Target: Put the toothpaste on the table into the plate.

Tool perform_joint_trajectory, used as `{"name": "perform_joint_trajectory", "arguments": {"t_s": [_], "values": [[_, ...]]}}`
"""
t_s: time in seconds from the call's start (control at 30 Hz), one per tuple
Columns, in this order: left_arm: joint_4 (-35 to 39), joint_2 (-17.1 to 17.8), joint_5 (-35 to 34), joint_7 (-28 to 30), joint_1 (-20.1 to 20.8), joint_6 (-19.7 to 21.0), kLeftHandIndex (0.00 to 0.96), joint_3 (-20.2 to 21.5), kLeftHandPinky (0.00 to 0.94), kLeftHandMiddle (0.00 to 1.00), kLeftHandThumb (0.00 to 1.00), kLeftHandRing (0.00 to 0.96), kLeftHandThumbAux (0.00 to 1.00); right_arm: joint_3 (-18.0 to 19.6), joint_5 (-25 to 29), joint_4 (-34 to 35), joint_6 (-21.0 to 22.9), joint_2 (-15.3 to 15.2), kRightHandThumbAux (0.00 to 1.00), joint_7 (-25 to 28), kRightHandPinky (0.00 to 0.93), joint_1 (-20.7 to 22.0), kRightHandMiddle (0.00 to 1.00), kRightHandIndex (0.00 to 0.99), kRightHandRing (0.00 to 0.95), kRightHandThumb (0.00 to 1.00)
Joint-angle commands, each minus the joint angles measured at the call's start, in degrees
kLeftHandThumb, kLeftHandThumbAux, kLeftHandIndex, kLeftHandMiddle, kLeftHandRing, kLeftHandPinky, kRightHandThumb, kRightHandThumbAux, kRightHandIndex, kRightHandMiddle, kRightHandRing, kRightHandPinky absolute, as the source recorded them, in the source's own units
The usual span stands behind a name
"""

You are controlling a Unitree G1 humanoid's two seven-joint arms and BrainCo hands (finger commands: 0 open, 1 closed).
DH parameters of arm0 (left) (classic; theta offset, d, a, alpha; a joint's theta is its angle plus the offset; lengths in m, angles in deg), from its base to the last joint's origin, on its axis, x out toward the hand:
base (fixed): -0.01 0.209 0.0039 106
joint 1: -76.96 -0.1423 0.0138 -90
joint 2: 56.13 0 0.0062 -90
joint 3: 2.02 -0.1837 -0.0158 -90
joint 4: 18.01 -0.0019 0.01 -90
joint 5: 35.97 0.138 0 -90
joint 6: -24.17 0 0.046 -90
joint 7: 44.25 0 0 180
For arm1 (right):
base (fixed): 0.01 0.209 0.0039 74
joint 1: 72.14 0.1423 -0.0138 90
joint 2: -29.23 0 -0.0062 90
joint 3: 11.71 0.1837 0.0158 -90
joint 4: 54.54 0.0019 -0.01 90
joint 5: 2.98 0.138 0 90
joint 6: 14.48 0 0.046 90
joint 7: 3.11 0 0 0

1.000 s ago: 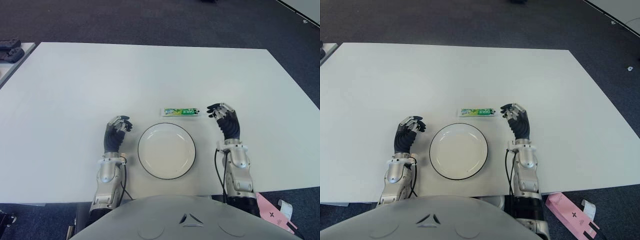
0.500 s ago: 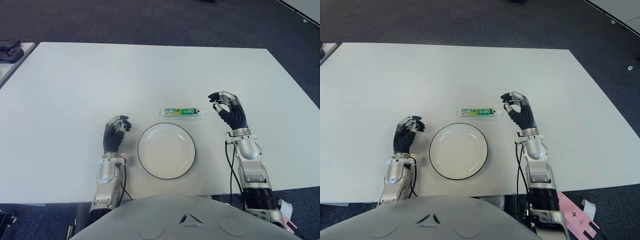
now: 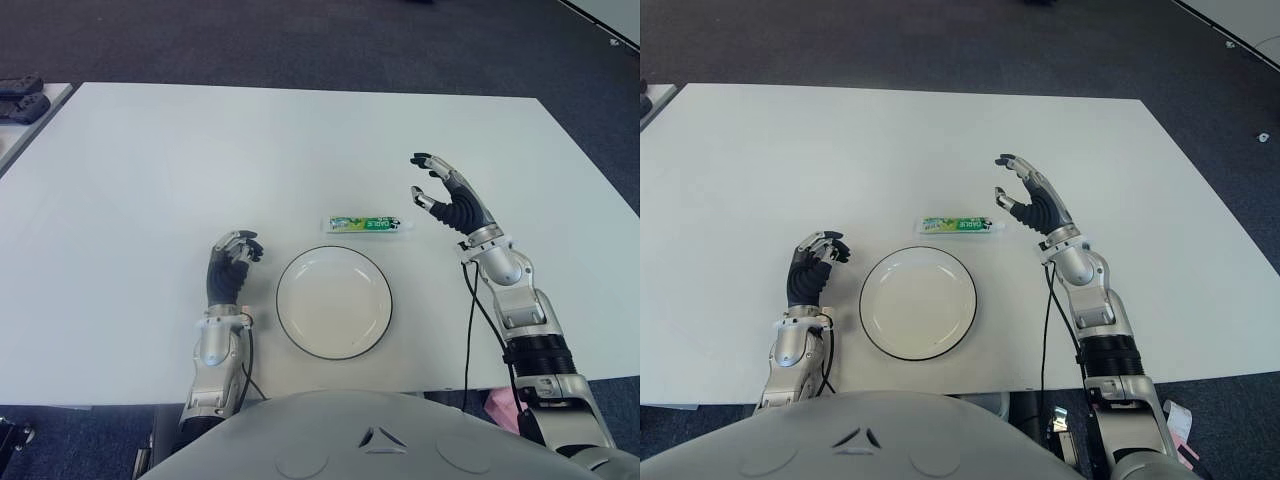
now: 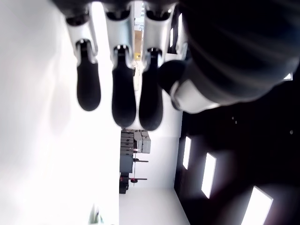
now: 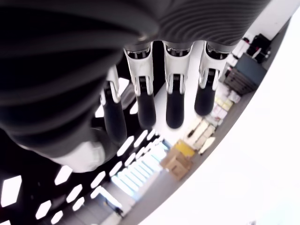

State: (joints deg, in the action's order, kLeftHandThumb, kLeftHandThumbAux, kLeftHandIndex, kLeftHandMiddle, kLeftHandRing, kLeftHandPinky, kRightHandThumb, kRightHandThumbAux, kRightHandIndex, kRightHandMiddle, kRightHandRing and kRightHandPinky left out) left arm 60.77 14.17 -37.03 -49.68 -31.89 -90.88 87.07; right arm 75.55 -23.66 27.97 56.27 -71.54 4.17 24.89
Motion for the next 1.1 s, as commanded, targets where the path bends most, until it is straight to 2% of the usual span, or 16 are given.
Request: {"name": "perform_joint_trajectory", "arguments": {"t_s": [0.03, 0.17, 0.37, 0.5, 0.63, 1.1], "values": [[-2.4, -1.8, 0.5, -1.0, -1.4, 1.2, 0.43, -0.1, 0.523, 0.569, 0.7, 0.555, 0.718, -3.2, -2.8, -2.9, -1.5, -2.2, 0.426, 2.3, 0.11, 2.4, 0.067, 0.091, 0.073, 0.603], [-2.2, -1.8, 0.7, -1.1, -1.7, 0.9, 0.43, -0.3, 0.522, 0.568, 0.7, 0.553, 0.719, -5.4, -5.1, -6.0, -2.7, -3.5, 0.396, 2.8, 0.081, 4.8, 0.033, 0.053, 0.038, 0.596], [-1.8, -2.0, 0.6, -1.1, -2.3, 0.8, 0.43, -0.3, 0.526, 0.57, 0.701, 0.553, 0.719, -10.0, -10.9, -14.7, -7.0, -5.2, 0.365, 0.8, 0.015, 9.9, 0.003, 0.017, 0.004, 0.586], [-1.7, -1.9, 0.2, -0.8, -2.5, 0.6, 0.43, -0.3, 0.526, 0.569, 0.7, 0.552, 0.719, -12.3, -13.6, -19.4, -9.1, -5.5, 0.357, -0.8, 0.003, 12.1, 0.0, 0.011, 0.001, 0.58], [-1.8, -1.8, -0.1, -0.8, -2.7, 0.4, 0.43, -0.2, 0.525, 0.569, 0.7, 0.553, 0.719, -14.4, -14.8, -21.4, -11.2, -6.5, 0.352, -0.2, 0.0, 13.3, 0.0, 0.009, 0.0, 0.563], [-1.6, -1.7, -0.1, -0.8, -3.7, -0.9, 0.429, -0.2, 0.532, 0.57, 0.7, 0.558, 0.72, -20.7, -18.3, -34.0, -16.1, -5.3, 0.348, -2.4, 0.0, 18.6, 0.0, 0.008, 0.0, 0.521]]}}
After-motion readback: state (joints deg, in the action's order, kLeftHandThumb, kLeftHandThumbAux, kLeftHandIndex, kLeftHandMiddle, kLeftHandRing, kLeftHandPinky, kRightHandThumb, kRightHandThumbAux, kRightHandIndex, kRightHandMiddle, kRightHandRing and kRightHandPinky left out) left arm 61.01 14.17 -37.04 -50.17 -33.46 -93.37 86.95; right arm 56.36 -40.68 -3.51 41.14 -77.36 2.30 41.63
